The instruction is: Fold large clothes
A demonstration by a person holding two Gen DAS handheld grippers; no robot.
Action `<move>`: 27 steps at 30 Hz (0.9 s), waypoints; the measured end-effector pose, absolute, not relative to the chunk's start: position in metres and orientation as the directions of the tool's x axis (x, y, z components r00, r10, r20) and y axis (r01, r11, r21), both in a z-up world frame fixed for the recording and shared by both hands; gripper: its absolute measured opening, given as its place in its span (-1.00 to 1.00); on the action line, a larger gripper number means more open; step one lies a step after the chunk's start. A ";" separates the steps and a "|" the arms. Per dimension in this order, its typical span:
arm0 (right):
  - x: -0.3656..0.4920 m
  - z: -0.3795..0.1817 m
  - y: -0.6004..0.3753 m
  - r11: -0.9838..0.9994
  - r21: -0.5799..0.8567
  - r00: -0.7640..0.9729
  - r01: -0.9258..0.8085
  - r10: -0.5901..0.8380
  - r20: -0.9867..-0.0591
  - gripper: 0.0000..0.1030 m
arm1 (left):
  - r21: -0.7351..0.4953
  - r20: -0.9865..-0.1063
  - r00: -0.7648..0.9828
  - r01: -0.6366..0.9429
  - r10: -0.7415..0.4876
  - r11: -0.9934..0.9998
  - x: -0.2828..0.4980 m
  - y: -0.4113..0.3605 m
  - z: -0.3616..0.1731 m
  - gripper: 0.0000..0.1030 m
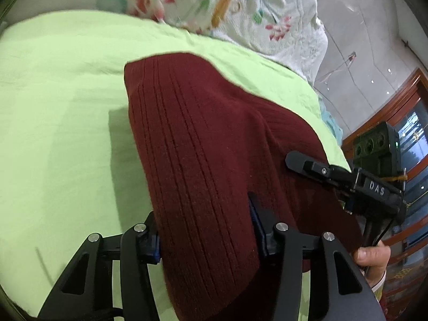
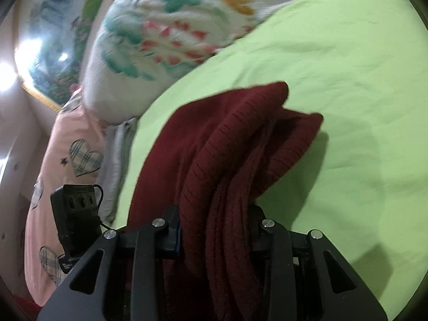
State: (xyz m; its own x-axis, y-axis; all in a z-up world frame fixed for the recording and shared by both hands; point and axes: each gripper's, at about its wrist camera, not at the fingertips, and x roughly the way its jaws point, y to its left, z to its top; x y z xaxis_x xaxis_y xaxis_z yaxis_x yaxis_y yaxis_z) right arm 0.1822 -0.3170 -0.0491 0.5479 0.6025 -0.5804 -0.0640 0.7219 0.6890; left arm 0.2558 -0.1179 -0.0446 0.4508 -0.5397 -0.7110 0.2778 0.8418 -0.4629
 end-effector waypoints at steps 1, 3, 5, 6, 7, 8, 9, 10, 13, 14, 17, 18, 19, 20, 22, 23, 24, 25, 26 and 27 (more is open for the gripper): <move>0.182 -0.048 -0.303 0.711 0.698 0.535 -0.083 0.623 -0.570 -0.34 | -0.461 -0.709 0.461 0.269 -0.533 0.846 0.249 -0.106 -0.040 -0.02; 0.184 -0.049 -0.280 0.684 0.720 0.510 -0.115 0.663 -0.548 -0.34 | -0.444 -0.711 0.487 0.249 -0.507 0.861 0.234 -0.076 -0.030 -0.02; 0.188 -0.052 -0.249 0.653 0.741 0.476 -0.156 0.707 -0.523 -0.35 | -0.407 -0.726 0.509 0.226 -0.463 0.885 0.220 -0.042 -0.021 -0.02; 0.189 -0.054 -0.234 0.640 0.749 0.459 -0.173 0.725 -0.513 -0.35 | -0.397 -0.732 0.513 0.213 -0.448 0.893 0.216 -0.029 -0.019 -0.02; 0.192 -0.058 -0.215 0.621 0.760 0.436 -0.190 0.747 -0.502 -0.35 | -0.382 -0.740 0.519 0.198 -0.427 0.903 0.212 -0.016 -0.016 -0.02; 0.194 -0.061 -0.202 0.611 0.766 0.421 -0.200 0.759 -0.496 -0.35 | -0.359 -0.751 0.526 0.182 -0.399 0.915 0.206 0.000 -0.014 -0.02; 0.196 -0.064 -0.188 0.603 0.769 0.405 -0.213 0.771 -0.492 -0.35 | -0.342 -0.759 0.529 0.173 -0.380 0.923 0.202 0.011 -0.013 -0.02; 0.197 -0.068 -0.177 0.599 0.769 0.393 -0.223 0.777 -0.491 -0.35 | -0.325 -0.768 0.530 0.161 -0.359 0.932 0.198 0.023 -0.015 -0.02; 0.203 -0.089 -0.148 0.598 0.772 0.355 -0.217 0.785 -0.508 -0.34 | -0.308 -0.797 0.507 0.126 -0.328 0.943 0.193 0.055 -0.036 -0.02; 0.204 -0.099 -0.143 0.612 0.766 0.352 -0.197 0.773 -0.528 -0.33 | -0.311 -0.805 0.498 0.108 -0.322 0.944 0.195 0.060 -0.045 0.01; 0.206 -0.119 -0.145 0.627 0.768 0.356 -0.135 0.754 -0.553 -0.17 | -0.364 -0.776 0.518 0.100 -0.360 0.926 0.194 0.074 -0.059 0.11; 0.205 -0.123 -0.148 0.629 0.768 0.355 -0.122 0.750 -0.558 -0.13 | -0.367 -0.772 0.522 0.101 -0.363 0.925 0.192 0.076 -0.060 0.17; 0.204 -0.125 -0.149 0.634 0.765 0.356 -0.117 0.746 -0.563 -0.07 | -0.356 -0.773 0.527 0.101 -0.353 0.929 0.192 0.074 -0.061 0.19; 0.203 -0.125 -0.151 0.638 0.762 0.355 -0.111 0.742 -0.569 -0.04 | -0.344 -0.775 0.530 0.103 -0.344 0.933 0.191 0.072 -0.061 0.24; 0.202 -0.124 -0.154 0.647 0.756 0.353 -0.100 0.734 -0.581 0.06 | -0.318 -0.779 0.539 0.102 -0.321 0.943 0.188 0.071 -0.058 0.30; 0.200 -0.120 -0.156 0.657 0.748 0.359 -0.094 0.723 -0.590 0.15 | -0.319 -0.777 0.543 0.097 -0.319 0.943 0.186 0.072 -0.057 0.30; 0.198 -0.115 -0.159 0.670 0.737 0.370 -0.088 0.709 -0.600 0.18 | -0.324 -0.775 0.546 0.091 -0.319 0.942 0.185 0.075 -0.057 0.33; 0.197 -0.113 -0.162 0.678 0.730 0.381 -0.084 0.699 -0.606 0.24 | -0.338 -0.767 0.555 0.078 -0.322 0.938 0.180 0.082 -0.054 0.34; 0.195 -0.108 -0.165 0.687 0.722 0.399 -0.080 0.686 -0.608 0.29 | -0.351 -0.756 0.568 0.068 -0.325 0.934 0.174 0.084 -0.051 0.35; 0.193 -0.104 -0.169 0.691 0.718 0.414 -0.078 0.678 -0.607 0.30 | -0.362 -0.745 0.581 0.061 -0.327 0.930 0.168 0.082 -0.048 0.35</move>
